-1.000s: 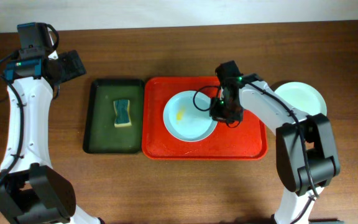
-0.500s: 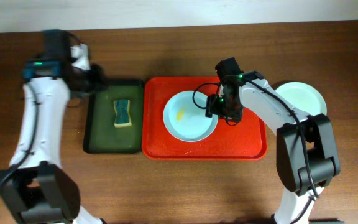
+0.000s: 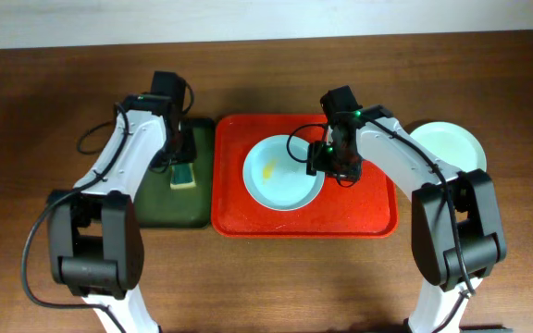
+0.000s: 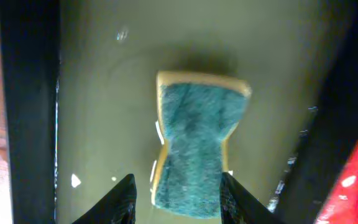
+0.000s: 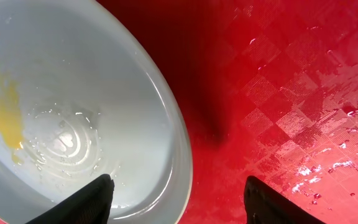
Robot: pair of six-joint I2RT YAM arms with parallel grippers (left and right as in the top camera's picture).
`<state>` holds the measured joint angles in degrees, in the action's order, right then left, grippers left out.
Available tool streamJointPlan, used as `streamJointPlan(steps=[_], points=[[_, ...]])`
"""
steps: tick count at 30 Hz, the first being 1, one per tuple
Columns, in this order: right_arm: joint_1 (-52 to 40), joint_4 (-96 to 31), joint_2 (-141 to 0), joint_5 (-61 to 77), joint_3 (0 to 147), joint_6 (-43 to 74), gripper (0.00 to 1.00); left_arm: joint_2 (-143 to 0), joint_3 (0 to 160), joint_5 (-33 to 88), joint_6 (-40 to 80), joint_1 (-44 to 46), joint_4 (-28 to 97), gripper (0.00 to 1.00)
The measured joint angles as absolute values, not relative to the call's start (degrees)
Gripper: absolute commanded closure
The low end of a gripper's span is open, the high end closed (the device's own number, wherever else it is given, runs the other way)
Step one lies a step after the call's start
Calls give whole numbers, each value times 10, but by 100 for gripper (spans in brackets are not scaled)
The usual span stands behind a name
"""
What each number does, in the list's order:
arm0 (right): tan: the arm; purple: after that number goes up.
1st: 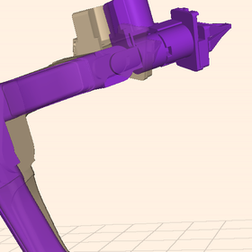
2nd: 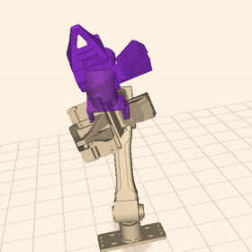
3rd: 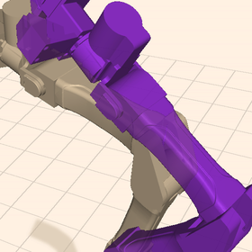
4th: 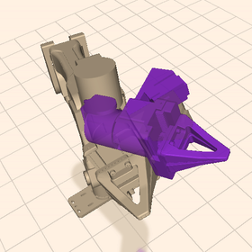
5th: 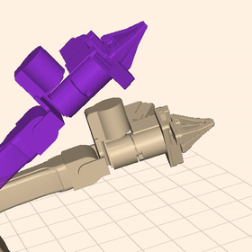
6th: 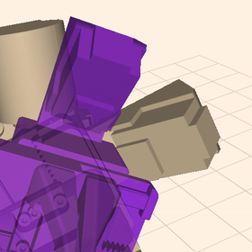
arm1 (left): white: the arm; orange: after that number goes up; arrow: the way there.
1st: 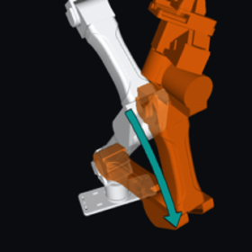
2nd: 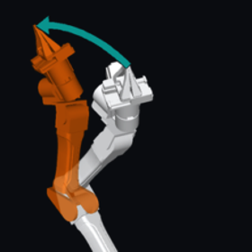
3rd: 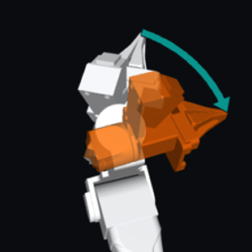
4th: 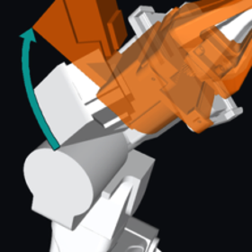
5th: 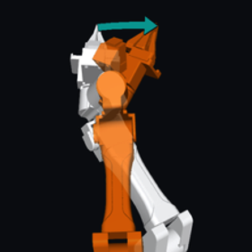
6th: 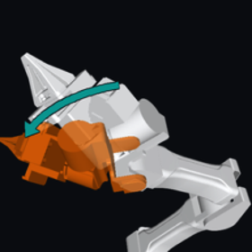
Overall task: Clean dirty plates on tray and stack at the side
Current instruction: 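Move the left gripper down onto the sponge in the green tray, then grasp the green-yellow sponge with the left gripper and lift it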
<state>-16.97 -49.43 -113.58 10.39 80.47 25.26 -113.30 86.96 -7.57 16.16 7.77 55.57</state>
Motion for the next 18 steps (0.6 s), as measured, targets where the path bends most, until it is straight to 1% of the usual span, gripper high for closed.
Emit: streamJointPlan(steps=[3,4,5,9,16,17,18], points=[[-170,-495,-1136,104,805,252,32,-1133,842,-76,165,77,548,69],[-170,-494,-1136,104,805,253,32,-1133,838,-76,166,77,548,69],[-170,-495,-1136,104,805,252,32,-1133,835,-76,166,77,547,68],[-170,-495,-1136,104,805,252,32,-1133,832,-64,169,77,527,60],[-170,-495,-1136,104,805,253,32,-1133,778,-49,170,77,454,64],[-170,-494,-1136,104,805,253,32,-1133,777,-49,170,77,454,71],[-170,-494,-1136,104,805,252,32,-1133,760,-49,170,77,424,81]])
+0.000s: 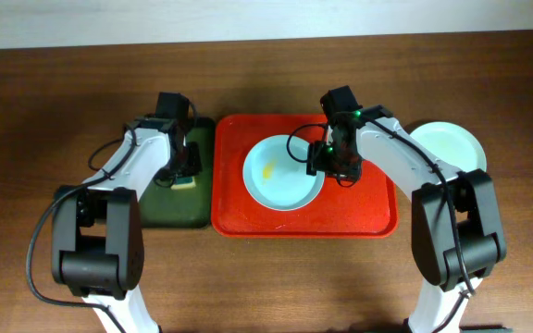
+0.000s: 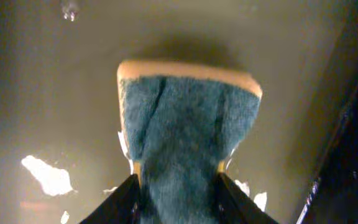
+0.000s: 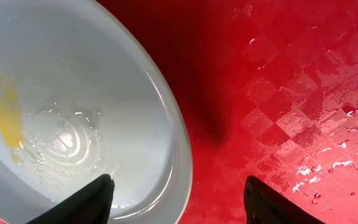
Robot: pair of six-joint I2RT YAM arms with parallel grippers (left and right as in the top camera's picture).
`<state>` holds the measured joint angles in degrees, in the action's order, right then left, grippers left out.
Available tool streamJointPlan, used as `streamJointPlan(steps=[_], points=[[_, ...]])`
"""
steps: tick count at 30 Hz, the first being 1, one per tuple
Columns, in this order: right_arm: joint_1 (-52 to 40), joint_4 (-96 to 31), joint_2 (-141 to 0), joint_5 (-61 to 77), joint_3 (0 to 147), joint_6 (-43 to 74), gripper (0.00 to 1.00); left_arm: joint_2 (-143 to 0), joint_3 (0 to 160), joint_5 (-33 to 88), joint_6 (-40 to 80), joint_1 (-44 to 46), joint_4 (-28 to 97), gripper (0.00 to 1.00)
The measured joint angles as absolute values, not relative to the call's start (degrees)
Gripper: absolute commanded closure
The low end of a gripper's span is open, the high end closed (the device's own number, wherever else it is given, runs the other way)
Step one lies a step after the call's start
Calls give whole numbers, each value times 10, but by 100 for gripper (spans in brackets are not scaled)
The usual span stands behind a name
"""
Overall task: Clean dirty plates on tray and stack at the side
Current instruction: 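Grasp the green-yellow sponge with the left gripper and lift it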
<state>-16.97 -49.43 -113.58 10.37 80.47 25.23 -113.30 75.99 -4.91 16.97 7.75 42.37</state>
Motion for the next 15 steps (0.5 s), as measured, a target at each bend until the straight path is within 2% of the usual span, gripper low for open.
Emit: streamJointPlan(steps=[1,3,6,8,10,11,14,15], points=[[-170,-495,-1136,104,805,253,32,-1133,754,-49,172,77,417,92],[-170,-495,-1136,104,805,253,32,-1133,747,-49,173,77,409,100],[-170,-495,-1136,104,805,253,32,-1133,747,-49,171,77,410,100],[-170,-495,-1136,104,805,253,21,-1133,751,-48,170,76,420,100],[-170,-496,-1136,104,805,252,22,-1133,774,-45,158,67,466,100],[-170,-496,-1136,104,805,251,25,-1133,787,-45,154,62,478,100],[-170,-497,-1136,104,805,252,62,-1124,817,-45,141,47,486,100],[-170,-496,-1136,104,804,250,67,-1113,817,-45,137,46,486,100]])
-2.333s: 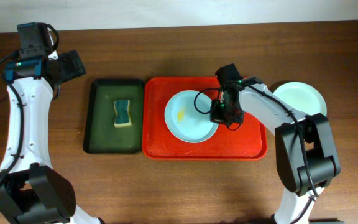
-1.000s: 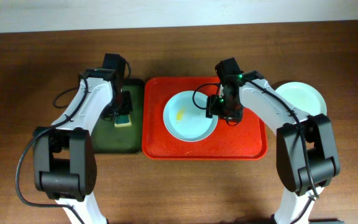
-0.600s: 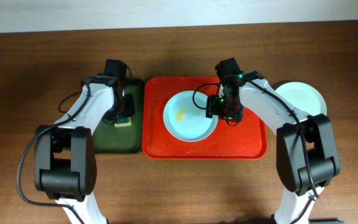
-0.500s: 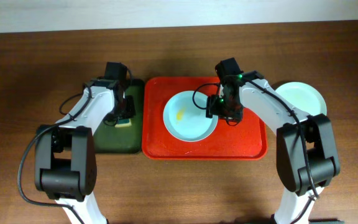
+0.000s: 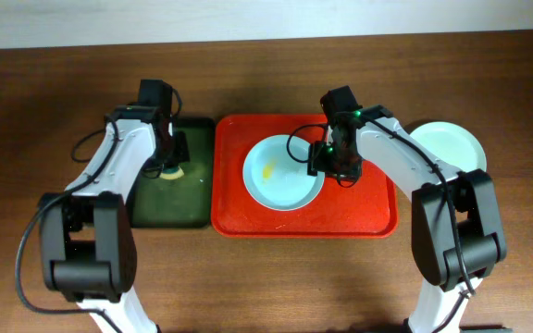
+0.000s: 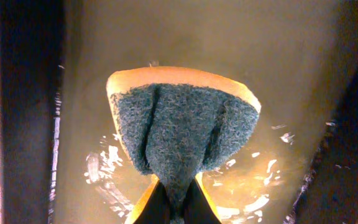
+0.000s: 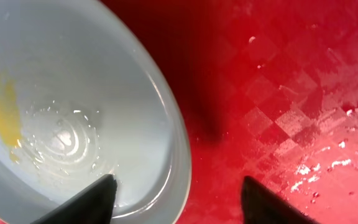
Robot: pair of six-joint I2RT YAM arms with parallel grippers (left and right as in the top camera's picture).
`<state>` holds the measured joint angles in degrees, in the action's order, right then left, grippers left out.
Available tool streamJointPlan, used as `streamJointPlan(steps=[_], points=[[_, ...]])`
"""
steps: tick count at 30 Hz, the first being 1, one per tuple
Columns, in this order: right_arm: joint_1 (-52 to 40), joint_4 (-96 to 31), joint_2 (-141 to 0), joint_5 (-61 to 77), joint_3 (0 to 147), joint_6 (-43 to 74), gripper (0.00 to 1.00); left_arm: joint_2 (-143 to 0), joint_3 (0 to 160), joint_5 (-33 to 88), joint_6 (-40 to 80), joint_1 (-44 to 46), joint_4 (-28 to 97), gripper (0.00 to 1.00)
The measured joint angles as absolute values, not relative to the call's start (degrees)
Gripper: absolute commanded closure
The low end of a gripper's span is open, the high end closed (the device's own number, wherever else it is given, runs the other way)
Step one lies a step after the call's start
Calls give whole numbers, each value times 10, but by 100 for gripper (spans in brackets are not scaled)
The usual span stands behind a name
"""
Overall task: Clean dirty plates on tray and stack at the side
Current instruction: 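Grasp the green-yellow sponge with the left gripper and lift it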
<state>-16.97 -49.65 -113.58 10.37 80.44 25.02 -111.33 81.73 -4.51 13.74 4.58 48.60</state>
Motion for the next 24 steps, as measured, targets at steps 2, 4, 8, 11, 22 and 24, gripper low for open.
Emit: streamJointPlan(steps=[2,4,8,11,22,24], points=[[-170,-493,-1136,104,800,250,67,-1095,818,-45,130,46,481,100],[-170,-479,-1136,104,787,251,71,-1088,821,-45,124,46,474,100],[-170,-447,-1136,104,762,255,95,-1088,821,-45,116,46,459,100],[-170,-443,-1136,104,762,258,96,-1088,821,-45,116,46,459,100],[-170,-443,-1136,173,762,274,96,-1088,821,-45,111,46,460,100],[-170,-443,-1136,183,762,275,96,-1088,821,-43,93,46,464,100]])
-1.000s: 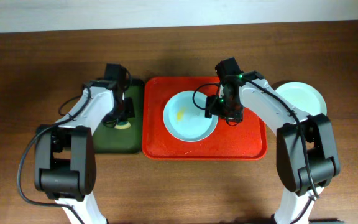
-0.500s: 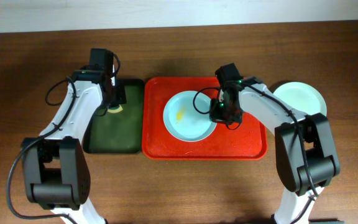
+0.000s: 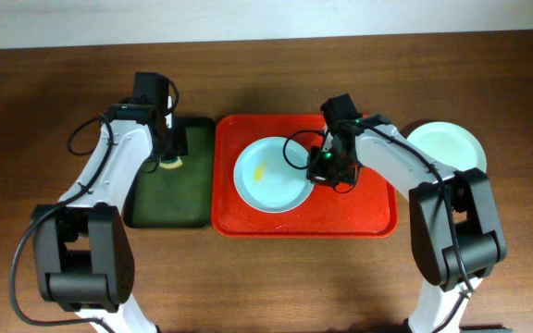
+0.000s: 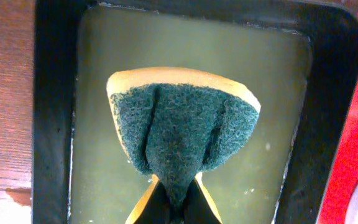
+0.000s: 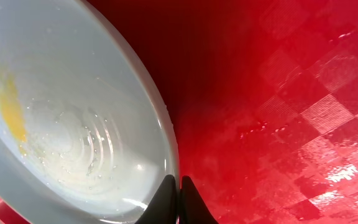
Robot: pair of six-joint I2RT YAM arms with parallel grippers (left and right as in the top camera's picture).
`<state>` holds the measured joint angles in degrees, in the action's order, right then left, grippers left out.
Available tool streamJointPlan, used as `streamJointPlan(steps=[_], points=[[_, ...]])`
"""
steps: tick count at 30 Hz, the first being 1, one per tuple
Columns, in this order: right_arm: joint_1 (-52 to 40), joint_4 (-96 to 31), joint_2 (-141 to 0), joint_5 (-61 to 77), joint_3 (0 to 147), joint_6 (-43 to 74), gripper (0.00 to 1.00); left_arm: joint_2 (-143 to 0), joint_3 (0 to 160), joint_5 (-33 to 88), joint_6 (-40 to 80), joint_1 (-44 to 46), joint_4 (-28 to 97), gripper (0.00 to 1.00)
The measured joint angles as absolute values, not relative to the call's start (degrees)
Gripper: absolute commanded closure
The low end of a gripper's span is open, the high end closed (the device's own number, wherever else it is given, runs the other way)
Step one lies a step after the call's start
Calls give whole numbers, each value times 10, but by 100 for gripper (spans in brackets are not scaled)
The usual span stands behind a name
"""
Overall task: Clean dirty plates on tray and stack at the side
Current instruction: 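Grasp the green-yellow sponge with the left gripper and lift it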
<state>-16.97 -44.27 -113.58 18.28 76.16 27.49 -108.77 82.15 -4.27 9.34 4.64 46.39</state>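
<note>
A pale blue plate point(image 3: 270, 175) with a yellow smear point(image 5: 9, 106) lies on the red tray point(image 3: 368, 208). My right gripper point(image 5: 178, 198) is shut on the plate's right rim; the same gripper point(image 3: 323, 166) shows in the overhead view. A green and yellow sponge point(image 4: 183, 127) is pinched and folded in my shut left gripper point(image 4: 178, 202), held above the dark basin of soapy water point(image 4: 98, 87). From overhead the left gripper point(image 3: 167, 159) hangs over the basin's point(image 3: 160, 211) upper right corner.
A clean pale green plate point(image 3: 448, 145) sits on the wooden table right of the tray. The basin stands against the tray's left edge. Cables trail from both arms.
My right gripper has shut on the plate's rim, and the plate sits a little further left. The left gripper has risen higher over the basin with the sponge.
First my left gripper was open around the sponge lying in the basin, then closing on it, then shut with the sponge folded just above the water. My right gripper stayed open astride the plate's rim until it shut on it now.
</note>
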Motion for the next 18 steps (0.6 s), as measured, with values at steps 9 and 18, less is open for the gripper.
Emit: streamJointPlan(steps=[9,18], points=[[-170,-440,-1136,192,762,279,96,-1089,905,-30,51,46,589,100],[-170,-441,-1136,194,761,279,96,-1138,908,-30,49,54,578,100]])
